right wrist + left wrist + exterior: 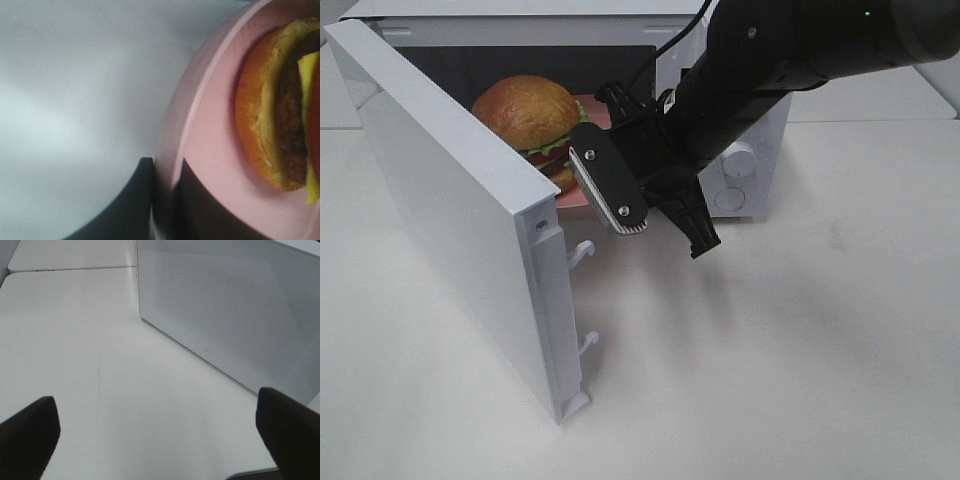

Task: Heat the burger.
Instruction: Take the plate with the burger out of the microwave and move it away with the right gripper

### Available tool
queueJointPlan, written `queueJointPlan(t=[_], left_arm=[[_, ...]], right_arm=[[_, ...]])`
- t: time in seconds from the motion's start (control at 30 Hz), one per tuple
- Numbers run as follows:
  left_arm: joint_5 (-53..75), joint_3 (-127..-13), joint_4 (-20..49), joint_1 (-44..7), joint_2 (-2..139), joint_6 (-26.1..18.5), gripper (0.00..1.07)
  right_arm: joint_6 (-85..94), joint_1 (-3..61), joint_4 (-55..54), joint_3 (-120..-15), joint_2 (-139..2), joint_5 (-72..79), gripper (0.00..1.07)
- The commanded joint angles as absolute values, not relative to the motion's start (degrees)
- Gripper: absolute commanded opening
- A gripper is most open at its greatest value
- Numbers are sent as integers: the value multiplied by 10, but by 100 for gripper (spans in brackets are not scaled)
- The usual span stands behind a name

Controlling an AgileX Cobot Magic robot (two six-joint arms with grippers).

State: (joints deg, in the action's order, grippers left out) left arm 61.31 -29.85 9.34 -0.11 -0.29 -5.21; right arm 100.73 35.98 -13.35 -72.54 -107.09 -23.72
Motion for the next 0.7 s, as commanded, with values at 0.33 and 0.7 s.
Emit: queueJointPlan(t=[0.33,0.7], left_arm=[[611,-296,95,1,-6,-50,101],[611,-296,95,1,-6,-50,101]], right_arm=[[1010,354,-144,-639,-975,-194,0],[1008,354,-144,-555,-907,-180,0]])
